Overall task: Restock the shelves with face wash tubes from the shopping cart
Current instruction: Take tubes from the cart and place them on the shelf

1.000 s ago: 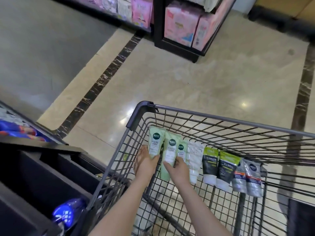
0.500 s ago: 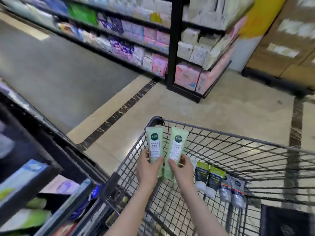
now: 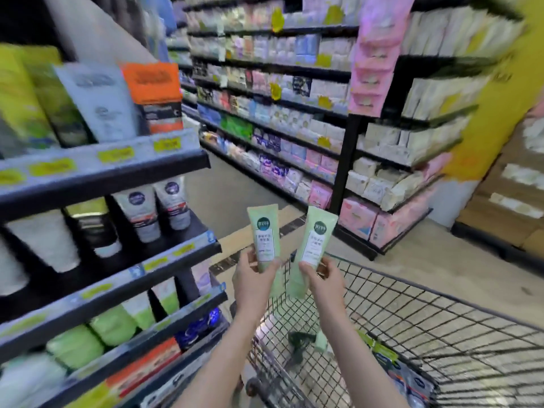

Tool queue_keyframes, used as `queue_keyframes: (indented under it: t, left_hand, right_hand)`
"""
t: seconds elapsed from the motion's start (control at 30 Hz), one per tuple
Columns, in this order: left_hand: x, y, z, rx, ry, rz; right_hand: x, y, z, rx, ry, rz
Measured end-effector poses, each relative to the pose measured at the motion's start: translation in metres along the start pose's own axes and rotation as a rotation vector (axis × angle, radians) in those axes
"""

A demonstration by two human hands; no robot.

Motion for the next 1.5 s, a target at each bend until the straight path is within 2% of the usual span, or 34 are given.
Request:
queue_keyframes:
  t: [0.17,0.37,0.77,0.9,1.2,1.5]
  left_hand:
    - [-0.014,-0.039,-0.067,-0.149,-0.053,0.034]
    - [-0.005,-0.070,-0.144,-0.315,-0.115,-0.005]
    - [0.048,-0.115,-0.317,-0.633,-0.113,-0.115]
    - [0.068,-0.126,-0.377,-0.706,-0.047,-0.145]
    - [0.093,-0.124,-0.481,-0.744,0.111,-0.155]
    - [0.104,-0.085,-0.537,-0.693,0.192,-0.181]
  right_hand:
    - [0.015,-0.043,0.033,0.105,0.003,-0.029]
    - [0.019,-0.087,0.090,0.265,0.010,-0.018]
    - [-0.032,-0.181,0.246,0.588,-0.082,0.044]
    - [-0.052,-0.210,0.297,0.638,-0.133,0.072]
    - [-0.072,-0.249,0.384,0.706,-0.116,0.105]
    - [-0.085,-0.255,0.419,0.694,-0.050,0.153]
Point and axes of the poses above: each hand's wrist, its own y-axis towards the middle knuckle, its own z-axis out of the palm, x = y × z, the point moved 5 cm from there along y, towards the middle knuckle, and after that the axes turned 7 degrees about y, right-handed, at the moved point
